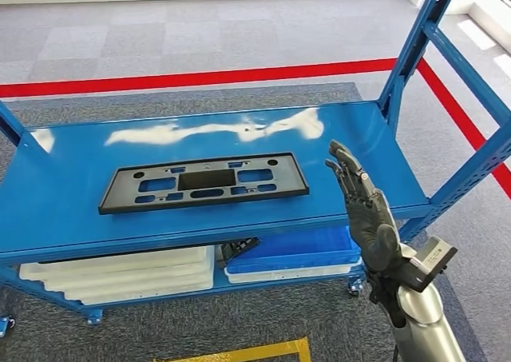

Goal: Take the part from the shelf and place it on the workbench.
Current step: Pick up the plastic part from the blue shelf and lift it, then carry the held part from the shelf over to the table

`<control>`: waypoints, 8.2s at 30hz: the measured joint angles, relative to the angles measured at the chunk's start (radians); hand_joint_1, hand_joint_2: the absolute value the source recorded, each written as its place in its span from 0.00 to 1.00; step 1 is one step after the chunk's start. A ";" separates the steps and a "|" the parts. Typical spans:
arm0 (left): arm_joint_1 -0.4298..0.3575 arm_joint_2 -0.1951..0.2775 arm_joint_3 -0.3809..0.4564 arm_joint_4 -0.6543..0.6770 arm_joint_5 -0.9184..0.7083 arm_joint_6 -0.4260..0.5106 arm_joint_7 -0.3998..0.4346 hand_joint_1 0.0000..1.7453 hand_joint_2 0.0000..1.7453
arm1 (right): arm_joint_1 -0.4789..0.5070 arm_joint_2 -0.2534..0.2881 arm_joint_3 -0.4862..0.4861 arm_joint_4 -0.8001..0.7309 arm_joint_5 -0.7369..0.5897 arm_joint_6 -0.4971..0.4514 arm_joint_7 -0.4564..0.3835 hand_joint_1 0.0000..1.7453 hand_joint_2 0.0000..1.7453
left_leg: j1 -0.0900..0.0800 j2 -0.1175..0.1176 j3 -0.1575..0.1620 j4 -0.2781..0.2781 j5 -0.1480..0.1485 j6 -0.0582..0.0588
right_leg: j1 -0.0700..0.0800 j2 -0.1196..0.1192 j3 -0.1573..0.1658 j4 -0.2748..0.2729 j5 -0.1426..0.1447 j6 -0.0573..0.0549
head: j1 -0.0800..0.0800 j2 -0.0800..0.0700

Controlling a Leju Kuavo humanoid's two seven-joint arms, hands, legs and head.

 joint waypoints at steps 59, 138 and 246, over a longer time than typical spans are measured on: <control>-0.005 -0.002 -0.061 0.000 -0.059 -0.010 -0.013 0.00 0.00 | -0.195 -0.011 0.368 0.302 0.456 -0.144 0.178 0.00 1.00 | -0.005 -0.001 0.043 -0.015 -0.027 -0.036 | 0.006 0.002 0.033 -0.184 0.141 -0.029 | -0.001 0.000; -0.009 -0.002 -0.095 0.000 -0.097 -0.022 -0.018 0.00 0.00 | -0.438 0.045 0.633 0.705 0.887 -0.279 0.426 0.78 1.00 | -0.008 -0.001 0.045 -0.014 -0.028 -0.036 | 0.002 0.002 0.035 -0.185 0.141 -0.028 | -0.001 0.000; 0.001 0.007 -0.152 0.000 -0.136 0.037 -0.112 0.00 1.00 | -0.014 0.087 0.109 0.058 -0.266 0.096 0.059 1.00 1.00 | 0.014 0.000 -0.020 0.228 -0.169 -0.052 | -0.005 -0.012 -0.038 -0.155 0.182 -0.039 | 0.003 0.000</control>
